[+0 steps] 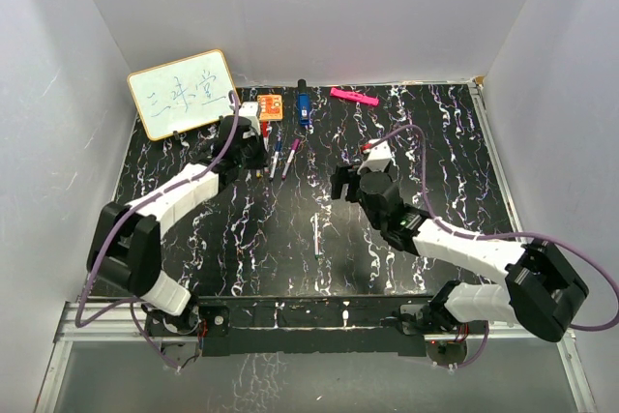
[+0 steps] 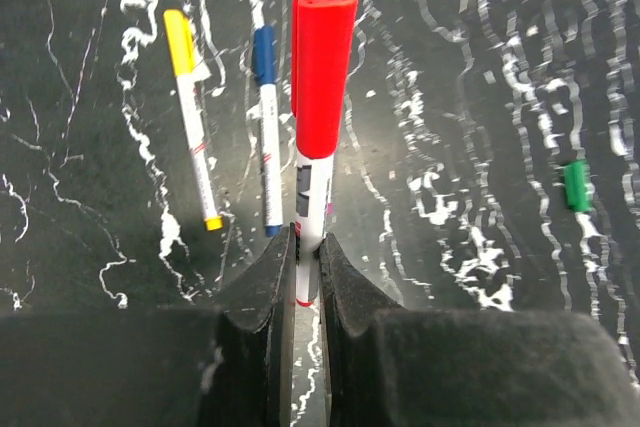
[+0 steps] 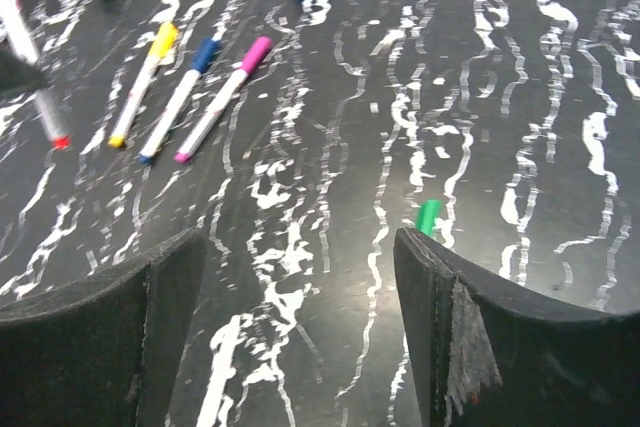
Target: Insert the pens into the pen caps
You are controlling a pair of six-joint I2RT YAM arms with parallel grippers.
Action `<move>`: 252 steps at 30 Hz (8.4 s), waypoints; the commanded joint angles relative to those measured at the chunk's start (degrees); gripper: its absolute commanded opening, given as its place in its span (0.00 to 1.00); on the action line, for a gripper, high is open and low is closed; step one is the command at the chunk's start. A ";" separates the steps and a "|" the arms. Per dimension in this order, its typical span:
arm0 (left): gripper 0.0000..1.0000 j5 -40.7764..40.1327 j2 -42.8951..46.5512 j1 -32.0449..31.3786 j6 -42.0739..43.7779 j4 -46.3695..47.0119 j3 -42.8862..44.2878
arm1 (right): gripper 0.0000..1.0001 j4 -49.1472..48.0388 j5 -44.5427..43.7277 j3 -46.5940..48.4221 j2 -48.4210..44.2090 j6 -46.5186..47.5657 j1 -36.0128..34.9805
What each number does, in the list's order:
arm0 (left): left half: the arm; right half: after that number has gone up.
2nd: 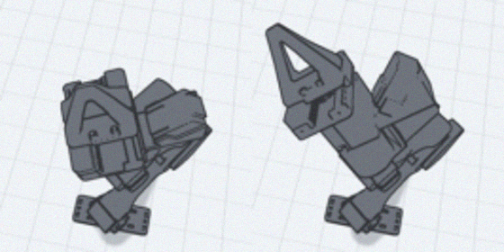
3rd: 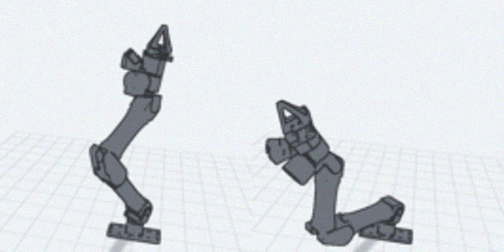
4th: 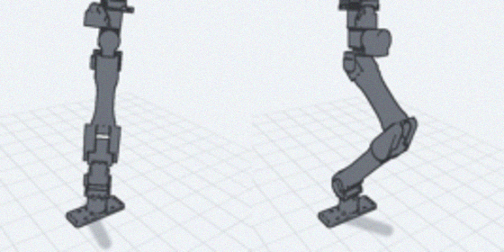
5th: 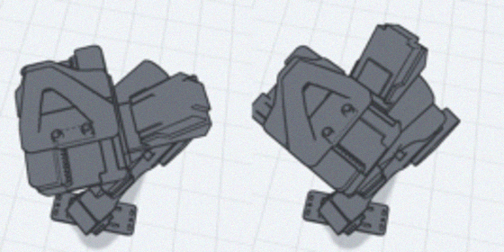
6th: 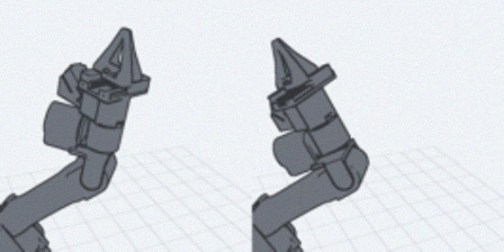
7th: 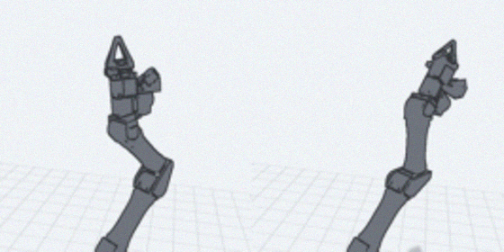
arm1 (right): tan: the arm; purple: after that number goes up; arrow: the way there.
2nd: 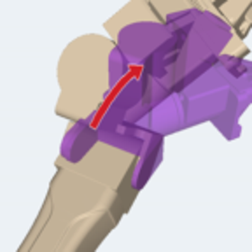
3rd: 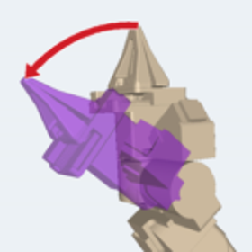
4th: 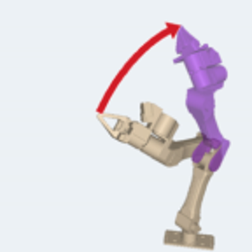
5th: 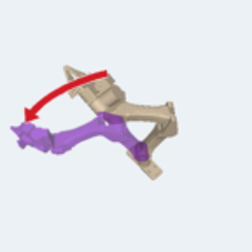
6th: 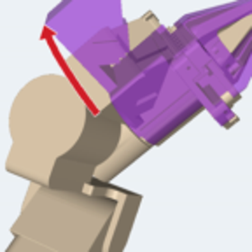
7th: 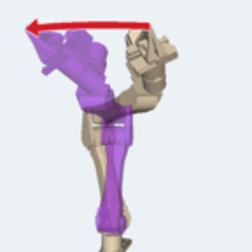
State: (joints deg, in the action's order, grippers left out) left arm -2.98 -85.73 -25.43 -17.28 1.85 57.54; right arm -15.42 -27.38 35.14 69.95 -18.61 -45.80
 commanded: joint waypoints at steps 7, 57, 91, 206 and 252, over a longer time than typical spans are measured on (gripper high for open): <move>0.00 3.08 -11.05 7.48 4.55 -10.60 10.13 | 0.90 4.16 -2.48 2.74 -2.95 -4.43 5.10; 0.31 10.83 -13.36 10.83 4.10 -23.24 18.51 | 0.93 6.55 -6.14 4.35 1.04 -7.78 7.55; 0.57 -2.35 -18.53 -27.25 -7.95 -34.26 15.39 | 0.98 4.40 -11.74 -0.70 -4.50 -11.65 11.89; 0.00 -4.27 -4.61 -18.69 0.53 -42.61 10.77 | 0.59 18.39 -3.39 17.08 22.49 -13.82 12.47; 0.00 2.10 12.59 -18.60 -0.71 -24.67 0.26 | 0.01 32.71 4.13 23.06 36.60 -16.13 12.33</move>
State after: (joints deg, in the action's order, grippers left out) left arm -0.03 -74.39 -44.21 -18.02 -22.94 56.66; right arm 11.07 -27.66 59.83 105.27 -33.80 -33.58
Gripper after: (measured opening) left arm 0.058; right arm 0.130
